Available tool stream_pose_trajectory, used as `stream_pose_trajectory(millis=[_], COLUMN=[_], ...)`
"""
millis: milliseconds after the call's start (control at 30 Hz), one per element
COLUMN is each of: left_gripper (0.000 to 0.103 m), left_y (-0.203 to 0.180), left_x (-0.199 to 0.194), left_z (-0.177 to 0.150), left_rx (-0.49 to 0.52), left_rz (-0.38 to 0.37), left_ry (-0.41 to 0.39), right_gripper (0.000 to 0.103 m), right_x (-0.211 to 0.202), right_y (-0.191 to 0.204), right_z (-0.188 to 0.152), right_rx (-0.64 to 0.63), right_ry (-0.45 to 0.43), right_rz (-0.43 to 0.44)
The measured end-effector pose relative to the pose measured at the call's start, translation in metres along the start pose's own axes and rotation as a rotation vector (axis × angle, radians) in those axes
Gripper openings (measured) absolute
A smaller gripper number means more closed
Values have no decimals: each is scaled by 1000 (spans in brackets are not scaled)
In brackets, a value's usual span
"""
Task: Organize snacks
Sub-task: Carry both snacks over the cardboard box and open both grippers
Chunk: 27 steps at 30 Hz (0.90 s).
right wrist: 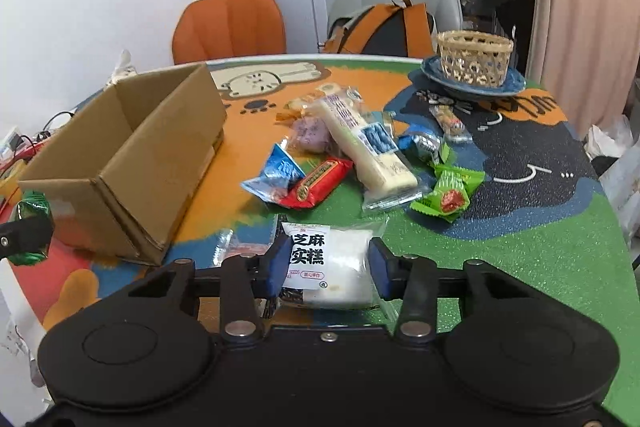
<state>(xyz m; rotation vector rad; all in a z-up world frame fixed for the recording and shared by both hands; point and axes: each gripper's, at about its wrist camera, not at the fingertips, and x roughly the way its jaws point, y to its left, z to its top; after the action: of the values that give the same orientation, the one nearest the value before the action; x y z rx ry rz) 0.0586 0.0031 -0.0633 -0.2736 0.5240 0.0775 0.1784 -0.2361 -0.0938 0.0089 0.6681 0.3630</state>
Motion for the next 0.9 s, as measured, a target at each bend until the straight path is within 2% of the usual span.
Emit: stream_pose_trajectory(millis=[433,900], left_gripper=[31,31], left_y=[5,25], left_x=[-30,-24], left_z=[22,46], left_rx=[3,-24], left_rz=[17,53], left_ry=[-90,-134], right_gripper=[41,41], right_x=[-36,-37], right_y=[25,60], right_z=[30,55], right_rx=[-19,-58], right_ry=[-119,-174], right_rz=[69,150])
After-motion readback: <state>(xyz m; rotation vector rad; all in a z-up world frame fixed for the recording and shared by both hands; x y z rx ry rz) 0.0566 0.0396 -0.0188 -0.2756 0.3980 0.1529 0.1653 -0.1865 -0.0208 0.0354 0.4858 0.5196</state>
